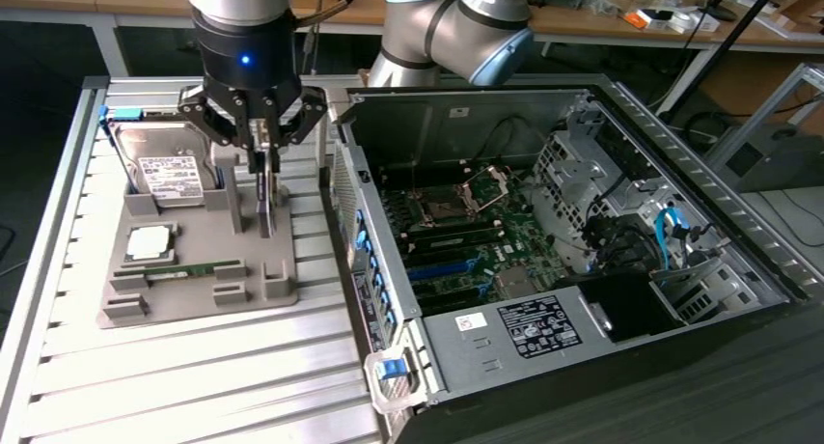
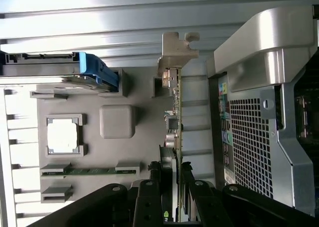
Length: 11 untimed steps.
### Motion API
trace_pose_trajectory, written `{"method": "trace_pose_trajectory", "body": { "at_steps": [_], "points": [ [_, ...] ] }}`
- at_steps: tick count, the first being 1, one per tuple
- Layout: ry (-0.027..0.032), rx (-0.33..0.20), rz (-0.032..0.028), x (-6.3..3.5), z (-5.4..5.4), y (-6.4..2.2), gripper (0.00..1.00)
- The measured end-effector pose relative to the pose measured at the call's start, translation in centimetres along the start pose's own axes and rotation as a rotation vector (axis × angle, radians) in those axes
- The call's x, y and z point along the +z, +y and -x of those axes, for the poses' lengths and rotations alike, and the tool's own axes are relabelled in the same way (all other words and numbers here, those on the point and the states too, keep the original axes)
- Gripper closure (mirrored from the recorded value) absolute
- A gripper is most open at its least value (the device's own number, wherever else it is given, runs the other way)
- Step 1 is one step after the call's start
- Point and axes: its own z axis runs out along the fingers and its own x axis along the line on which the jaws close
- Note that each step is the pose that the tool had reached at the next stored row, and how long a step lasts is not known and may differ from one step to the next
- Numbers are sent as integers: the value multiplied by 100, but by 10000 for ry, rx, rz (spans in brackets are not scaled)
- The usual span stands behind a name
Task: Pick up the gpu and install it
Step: 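Pick up the gpu and move the gpu toward the slot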
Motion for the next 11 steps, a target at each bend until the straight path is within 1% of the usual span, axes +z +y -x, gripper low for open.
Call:
{"method": "trace_pose_trajectory", "body": {
  "at_steps": [11],
  "points": [
    [1,0,-1,-123,3,5,73]
  ]
}}
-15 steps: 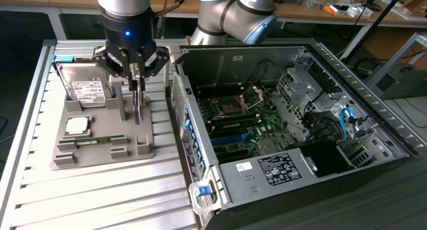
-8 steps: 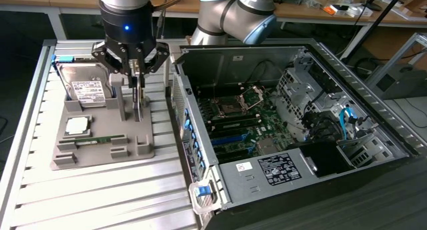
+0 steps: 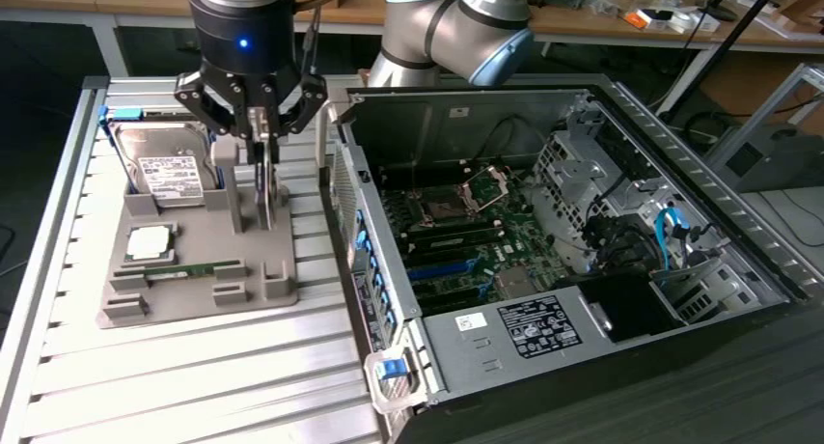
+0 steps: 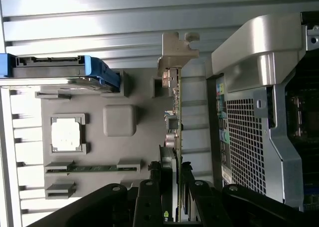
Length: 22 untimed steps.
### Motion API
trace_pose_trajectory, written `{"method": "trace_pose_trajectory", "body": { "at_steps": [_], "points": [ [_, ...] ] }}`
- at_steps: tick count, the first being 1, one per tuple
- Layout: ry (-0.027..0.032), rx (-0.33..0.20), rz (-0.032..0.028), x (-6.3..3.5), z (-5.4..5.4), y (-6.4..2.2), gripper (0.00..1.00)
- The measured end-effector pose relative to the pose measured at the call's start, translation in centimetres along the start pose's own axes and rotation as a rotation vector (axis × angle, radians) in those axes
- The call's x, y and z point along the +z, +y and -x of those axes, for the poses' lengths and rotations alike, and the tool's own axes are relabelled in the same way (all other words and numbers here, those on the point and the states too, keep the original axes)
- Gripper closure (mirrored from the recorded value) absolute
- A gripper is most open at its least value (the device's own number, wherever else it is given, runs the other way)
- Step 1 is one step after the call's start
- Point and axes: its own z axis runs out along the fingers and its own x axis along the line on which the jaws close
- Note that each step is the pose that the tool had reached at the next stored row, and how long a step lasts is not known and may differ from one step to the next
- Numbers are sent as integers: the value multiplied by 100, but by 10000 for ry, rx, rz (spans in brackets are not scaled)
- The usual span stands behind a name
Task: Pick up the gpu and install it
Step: 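Pick up the gpu and move the gpu toward the slot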
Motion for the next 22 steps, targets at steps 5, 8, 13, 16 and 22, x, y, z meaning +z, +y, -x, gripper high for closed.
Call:
{"method": "trace_pose_trajectory", "body": {
  "at_steps": [5,8,13,16,22],
  "points": [
    [0,0,0,-66,2,3,73],
    [-1,0,1,-94,2,4,73],
    [0,-1,0,-146,4,6,73],
    [-1,0,1,-185,5,8,73],
    [-1,0,1,-254,6,11,73]
  ]
}}
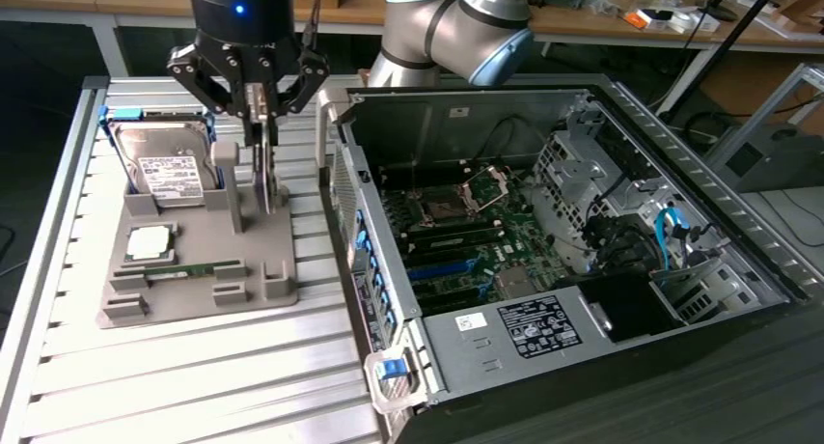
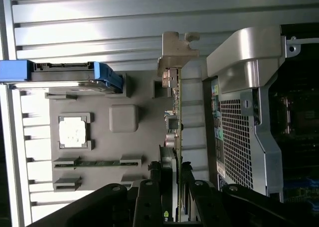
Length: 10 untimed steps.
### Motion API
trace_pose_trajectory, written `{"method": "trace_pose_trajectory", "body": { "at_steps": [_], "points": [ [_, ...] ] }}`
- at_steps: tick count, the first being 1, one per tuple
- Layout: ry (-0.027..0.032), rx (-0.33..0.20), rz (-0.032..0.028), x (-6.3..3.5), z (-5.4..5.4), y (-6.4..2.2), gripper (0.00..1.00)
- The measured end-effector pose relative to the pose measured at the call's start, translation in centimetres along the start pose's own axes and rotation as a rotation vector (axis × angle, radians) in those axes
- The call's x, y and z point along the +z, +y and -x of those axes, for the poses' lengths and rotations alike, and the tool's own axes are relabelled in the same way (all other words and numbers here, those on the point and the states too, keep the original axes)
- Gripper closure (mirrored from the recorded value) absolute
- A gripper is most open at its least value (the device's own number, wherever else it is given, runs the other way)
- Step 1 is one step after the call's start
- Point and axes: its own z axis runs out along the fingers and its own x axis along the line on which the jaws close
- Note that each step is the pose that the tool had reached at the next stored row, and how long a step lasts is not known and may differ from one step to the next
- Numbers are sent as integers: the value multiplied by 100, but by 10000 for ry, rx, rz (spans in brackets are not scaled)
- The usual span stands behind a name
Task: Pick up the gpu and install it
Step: 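Pick up the gpu and move the gpu toward the slot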
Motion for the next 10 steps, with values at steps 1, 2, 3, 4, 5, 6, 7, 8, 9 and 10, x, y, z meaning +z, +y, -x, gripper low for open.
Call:
{"method": "trace_pose_trajectory", "body": {
  "at_steps": [1,2,3,4,5,6,7,8,9,10],
  "points": [
    [0,0,0,-21,1,1,73],
    [1,0,-1,-35,1,2,73],
    [1,0,-1,-47,1,2,73],
    [0,0,0,-68,2,3,73],
    [-1,0,0,-95,2,4,73],
    [0,0,0,-110,3,5,73],
    [0,0,0,-124,3,6,73],
    [0,0,0,-136,3,6,73],
    [0,0,0,-150,4,7,73],
    [0,0,0,-163,4,7,73]
  ]
}}
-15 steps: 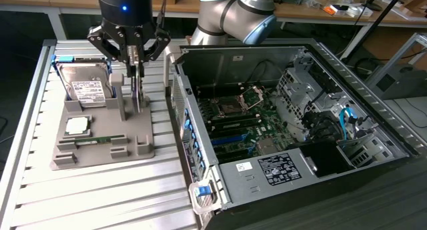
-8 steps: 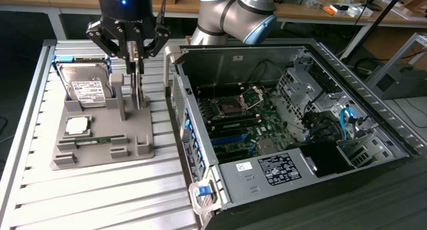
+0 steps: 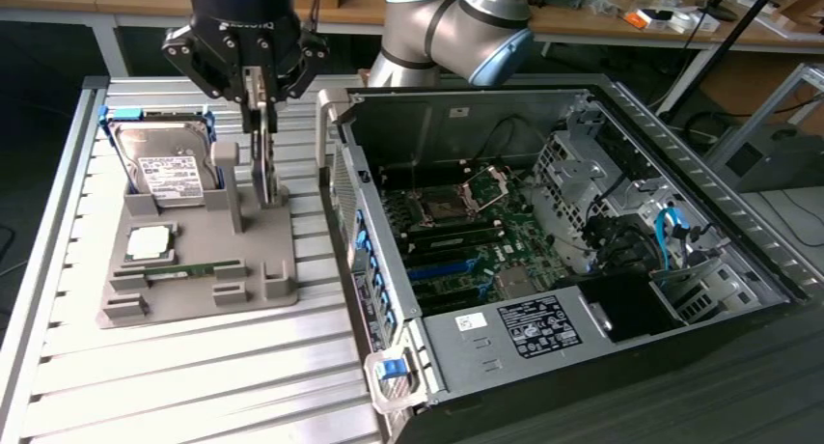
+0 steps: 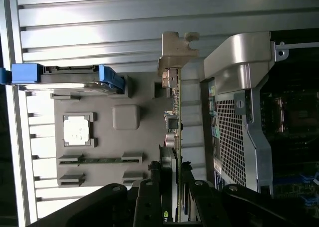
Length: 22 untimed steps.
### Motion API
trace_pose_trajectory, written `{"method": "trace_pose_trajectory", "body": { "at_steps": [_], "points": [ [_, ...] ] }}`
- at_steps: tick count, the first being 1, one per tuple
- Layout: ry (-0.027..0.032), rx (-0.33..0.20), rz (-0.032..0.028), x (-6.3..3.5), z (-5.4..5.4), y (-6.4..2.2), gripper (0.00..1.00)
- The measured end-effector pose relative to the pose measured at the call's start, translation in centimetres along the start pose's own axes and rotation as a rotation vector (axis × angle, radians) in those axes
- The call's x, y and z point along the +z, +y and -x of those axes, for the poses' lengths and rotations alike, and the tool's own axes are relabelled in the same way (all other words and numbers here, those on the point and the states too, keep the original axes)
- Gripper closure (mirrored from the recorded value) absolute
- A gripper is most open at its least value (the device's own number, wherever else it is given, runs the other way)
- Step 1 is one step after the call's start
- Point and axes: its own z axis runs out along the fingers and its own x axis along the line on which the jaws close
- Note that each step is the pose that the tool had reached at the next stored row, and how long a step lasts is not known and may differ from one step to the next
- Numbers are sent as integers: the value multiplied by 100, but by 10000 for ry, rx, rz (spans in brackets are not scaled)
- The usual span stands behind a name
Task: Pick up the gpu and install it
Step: 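Pick up the gpu and move the gpu toward the slot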
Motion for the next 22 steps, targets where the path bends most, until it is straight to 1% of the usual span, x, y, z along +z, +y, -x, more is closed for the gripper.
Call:
{"method": "trace_pose_trajectory", "body": {
  "at_steps": [7,14,22],
  "points": [
    [0,1,0,-95,2,4,73],
    [-1,0,0,-217,5,10,73],
    [-1,0,0,-322,8,14,73]
  ]
}}
